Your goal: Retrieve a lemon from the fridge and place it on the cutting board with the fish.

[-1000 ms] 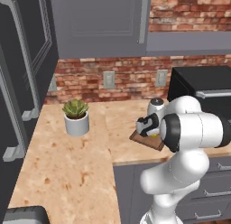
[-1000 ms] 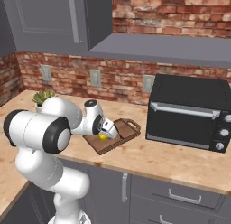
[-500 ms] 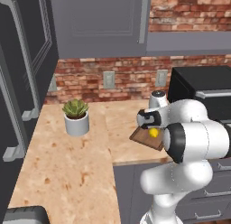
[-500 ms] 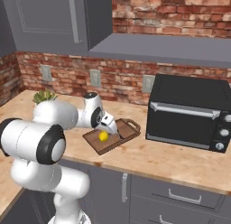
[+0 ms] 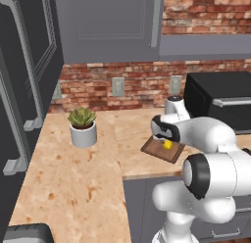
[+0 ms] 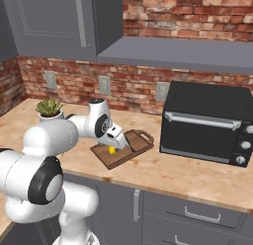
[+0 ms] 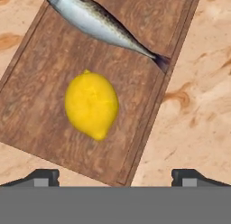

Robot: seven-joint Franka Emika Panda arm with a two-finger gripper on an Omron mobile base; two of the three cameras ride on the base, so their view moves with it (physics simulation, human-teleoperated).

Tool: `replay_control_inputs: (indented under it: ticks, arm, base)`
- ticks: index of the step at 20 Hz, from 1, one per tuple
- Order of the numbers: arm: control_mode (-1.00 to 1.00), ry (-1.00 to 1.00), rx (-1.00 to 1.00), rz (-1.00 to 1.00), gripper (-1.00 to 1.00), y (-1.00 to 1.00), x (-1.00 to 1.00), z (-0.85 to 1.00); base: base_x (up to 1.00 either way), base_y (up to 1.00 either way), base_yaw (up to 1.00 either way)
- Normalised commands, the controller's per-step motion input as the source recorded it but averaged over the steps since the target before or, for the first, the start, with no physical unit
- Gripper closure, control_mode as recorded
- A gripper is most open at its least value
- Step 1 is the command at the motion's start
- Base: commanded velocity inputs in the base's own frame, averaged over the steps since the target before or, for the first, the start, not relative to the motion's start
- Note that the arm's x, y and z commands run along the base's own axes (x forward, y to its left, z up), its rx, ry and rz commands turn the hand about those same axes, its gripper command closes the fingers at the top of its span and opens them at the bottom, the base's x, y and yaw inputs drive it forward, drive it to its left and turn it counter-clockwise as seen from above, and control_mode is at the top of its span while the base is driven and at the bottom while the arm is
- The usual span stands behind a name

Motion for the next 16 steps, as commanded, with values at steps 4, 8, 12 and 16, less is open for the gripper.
replay_control_inputs:
  ticks: [4, 8, 12, 16]
  arm:
    - [-1.00, 0.02, 0.00, 0.07, -1.00, 0.01, -0.57, 0.33]
    - [-1.00, -0.01, 0.04, 0.20, -1.00, 0.00, -0.49, 0.32]
    - [-1.00, -0.02, 0.07, 0.28, -1.00, 0.13, -0.34, 0.31]
    - [-1.00, 0.00, 0.00, 0.30, -1.00, 0.28, -0.38, 0.42]
  base:
    - [0.00, 0.00, 0.00]
    - [0.00, 0.00, 0.00]
    - [0.00, 0.00, 0.00]
    - [0.00, 0.00, 0.00]
